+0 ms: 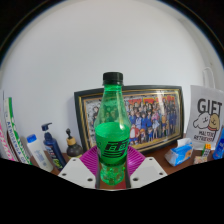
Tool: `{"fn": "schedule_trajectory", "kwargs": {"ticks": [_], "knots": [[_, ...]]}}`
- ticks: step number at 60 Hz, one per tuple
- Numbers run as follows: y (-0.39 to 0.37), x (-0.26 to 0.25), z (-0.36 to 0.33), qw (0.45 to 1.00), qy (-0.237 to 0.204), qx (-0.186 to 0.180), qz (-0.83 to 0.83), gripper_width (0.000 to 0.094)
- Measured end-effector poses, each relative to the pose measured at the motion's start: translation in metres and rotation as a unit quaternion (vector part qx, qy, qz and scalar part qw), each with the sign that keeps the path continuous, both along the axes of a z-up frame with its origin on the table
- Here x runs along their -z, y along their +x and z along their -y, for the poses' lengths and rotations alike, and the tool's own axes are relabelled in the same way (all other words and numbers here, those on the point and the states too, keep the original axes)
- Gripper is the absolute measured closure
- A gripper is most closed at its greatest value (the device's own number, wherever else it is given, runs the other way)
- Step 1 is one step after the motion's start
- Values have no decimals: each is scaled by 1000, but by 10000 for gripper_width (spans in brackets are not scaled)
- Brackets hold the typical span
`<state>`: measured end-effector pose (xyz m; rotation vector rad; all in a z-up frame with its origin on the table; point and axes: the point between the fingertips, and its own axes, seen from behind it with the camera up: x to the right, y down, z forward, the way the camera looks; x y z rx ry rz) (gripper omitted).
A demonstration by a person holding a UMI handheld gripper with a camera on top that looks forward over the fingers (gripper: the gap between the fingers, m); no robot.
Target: Pour water
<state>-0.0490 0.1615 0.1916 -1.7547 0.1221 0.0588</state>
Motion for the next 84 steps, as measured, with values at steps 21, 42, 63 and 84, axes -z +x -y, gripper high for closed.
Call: {"fn": "schedule_trajectory", "kwargs": {"ticks": [21,42,63,84], "knots": [[40,105,-7,996,-58,12,68,600],[45,111,4,996,-60,36,49,343],[31,78,93,989,-128,59,43,81],[-74,-13,291,981,-187,21,44,83]]}}
